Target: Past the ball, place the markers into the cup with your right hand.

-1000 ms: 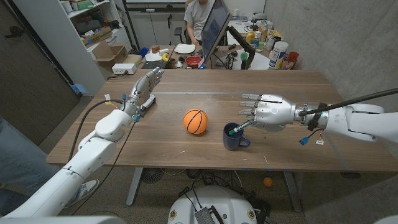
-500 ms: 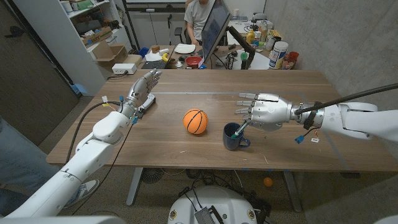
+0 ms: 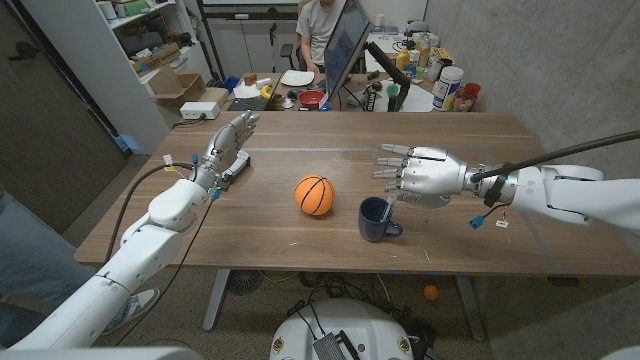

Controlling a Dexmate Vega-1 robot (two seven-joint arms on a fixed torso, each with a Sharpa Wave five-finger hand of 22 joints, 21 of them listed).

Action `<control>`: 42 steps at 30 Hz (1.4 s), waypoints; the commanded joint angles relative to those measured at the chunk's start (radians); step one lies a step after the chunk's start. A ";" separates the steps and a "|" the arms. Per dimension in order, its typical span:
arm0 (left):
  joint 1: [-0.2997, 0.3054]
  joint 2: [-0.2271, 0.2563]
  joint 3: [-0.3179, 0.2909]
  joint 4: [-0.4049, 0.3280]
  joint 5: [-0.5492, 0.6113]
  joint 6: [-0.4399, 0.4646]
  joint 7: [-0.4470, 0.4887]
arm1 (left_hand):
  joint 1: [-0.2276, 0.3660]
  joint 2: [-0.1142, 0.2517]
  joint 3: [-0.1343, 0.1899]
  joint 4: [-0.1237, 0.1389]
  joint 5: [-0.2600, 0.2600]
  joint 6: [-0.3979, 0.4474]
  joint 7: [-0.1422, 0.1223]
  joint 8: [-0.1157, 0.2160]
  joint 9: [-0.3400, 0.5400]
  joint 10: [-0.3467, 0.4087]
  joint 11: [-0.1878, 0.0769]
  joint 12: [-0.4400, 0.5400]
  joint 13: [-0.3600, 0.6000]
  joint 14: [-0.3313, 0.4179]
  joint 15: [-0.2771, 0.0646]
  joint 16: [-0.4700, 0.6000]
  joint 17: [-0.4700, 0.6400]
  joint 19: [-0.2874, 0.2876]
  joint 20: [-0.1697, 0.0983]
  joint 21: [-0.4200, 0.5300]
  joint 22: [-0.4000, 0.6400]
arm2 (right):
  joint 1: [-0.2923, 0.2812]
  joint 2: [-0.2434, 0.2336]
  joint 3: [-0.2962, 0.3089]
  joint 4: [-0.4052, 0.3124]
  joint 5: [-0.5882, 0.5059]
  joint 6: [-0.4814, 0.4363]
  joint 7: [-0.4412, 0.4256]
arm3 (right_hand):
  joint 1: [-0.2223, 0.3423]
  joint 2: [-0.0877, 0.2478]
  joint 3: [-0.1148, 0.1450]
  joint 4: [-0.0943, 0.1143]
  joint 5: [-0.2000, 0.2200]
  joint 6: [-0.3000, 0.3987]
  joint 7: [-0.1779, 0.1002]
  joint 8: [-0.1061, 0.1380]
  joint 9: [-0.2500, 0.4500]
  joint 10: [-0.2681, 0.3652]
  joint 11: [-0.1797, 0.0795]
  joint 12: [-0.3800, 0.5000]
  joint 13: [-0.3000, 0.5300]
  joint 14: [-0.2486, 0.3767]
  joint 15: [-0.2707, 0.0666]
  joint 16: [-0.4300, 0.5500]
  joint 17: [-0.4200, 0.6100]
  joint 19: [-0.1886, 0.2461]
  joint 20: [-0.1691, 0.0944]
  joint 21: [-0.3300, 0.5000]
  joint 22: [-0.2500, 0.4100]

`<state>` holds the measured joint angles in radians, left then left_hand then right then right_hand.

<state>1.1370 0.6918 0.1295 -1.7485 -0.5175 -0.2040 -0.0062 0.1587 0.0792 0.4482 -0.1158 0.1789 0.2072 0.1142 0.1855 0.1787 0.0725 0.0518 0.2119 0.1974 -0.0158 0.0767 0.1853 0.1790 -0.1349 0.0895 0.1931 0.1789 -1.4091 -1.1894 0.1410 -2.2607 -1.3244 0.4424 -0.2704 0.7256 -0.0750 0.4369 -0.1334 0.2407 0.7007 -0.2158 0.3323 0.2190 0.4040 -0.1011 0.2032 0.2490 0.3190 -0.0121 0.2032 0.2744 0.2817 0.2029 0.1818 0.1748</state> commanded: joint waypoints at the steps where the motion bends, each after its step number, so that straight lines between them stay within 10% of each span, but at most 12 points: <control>1: -0.008 -0.003 0.006 0.008 0.000 0.000 -0.003 | 0.006 -0.001 -0.002 0.003 0.001 0.007 -0.002 0.005 0.004 -0.002 0.000 0.002 0.003 -0.002 0.004 0.004 0.004 -0.008 0.001 0.007 0.006 | 0.014 0.018 -0.029 -0.009 0.038 -0.052 0.011 | -0.046 -0.027 -0.021 0.011 0.011 -0.067 0.001 -0.026 0.008 -0.028 0.018 -0.004 0.008 -0.020 0.021 -0.001 0.004 -0.015 0.008 0.007 0.002; 18: -0.026 -0.005 0.015 0.021 -0.002 0.004 -0.009 | 0.006 -0.001 -0.003 0.003 0.001 0.008 -0.001 0.005 0.004 -0.002 0.000 0.002 0.003 -0.002 0.004 0.004 0.004 -0.009 0.002 0.008 0.006 | -0.043 0.066 0.038 -0.018 0.109 -0.033 0.047 | -0.083 -0.022 -0.016 0.020 0.033 -0.044 0.003 -0.013 0.014 0.032 0.007 0.028 0.012 0.072 0.053 0.033 -0.007 0.050 0.003 0.033 0.004; 42: -0.014 -0.003 0.022 -0.005 0.012 0.025 0.015 | 0.006 -0.001 -0.003 0.003 0.001 0.007 -0.001 0.005 0.004 -0.004 -0.002 0.001 0.003 -0.002 0.004 0.004 0.004 -0.008 0.002 0.009 0.006 | 0.065 0.146 -0.148 0.085 0.294 -0.126 0.025 | -0.128 -0.008 -0.015 0.038 0.032 -0.052 0.018 -0.016 0.015 0.070 0.035 0.033 0.007 0.115 0.064 0.035 -0.025 0.181 0.006 0.067 0.005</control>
<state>1.1195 0.6962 0.1427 -1.7352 -0.5230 -0.1899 -0.0157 0.1587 0.0792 0.4482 -0.1158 0.1789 0.2072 0.1142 0.1855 0.1787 0.0725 0.0519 0.2119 0.1974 -0.0158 0.0766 0.1852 0.1790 -0.1383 0.0929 0.1931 0.1789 -1.4049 -1.0503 0.0752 -2.2411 -1.1138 0.3385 -0.2033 0.6083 -0.0814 0.4197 -0.1043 0.2702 0.6466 -0.2035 0.3145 0.2302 0.4719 -0.0715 0.2323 0.2553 0.4239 0.0480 0.2350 0.2507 0.4461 0.2108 0.2419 0.1787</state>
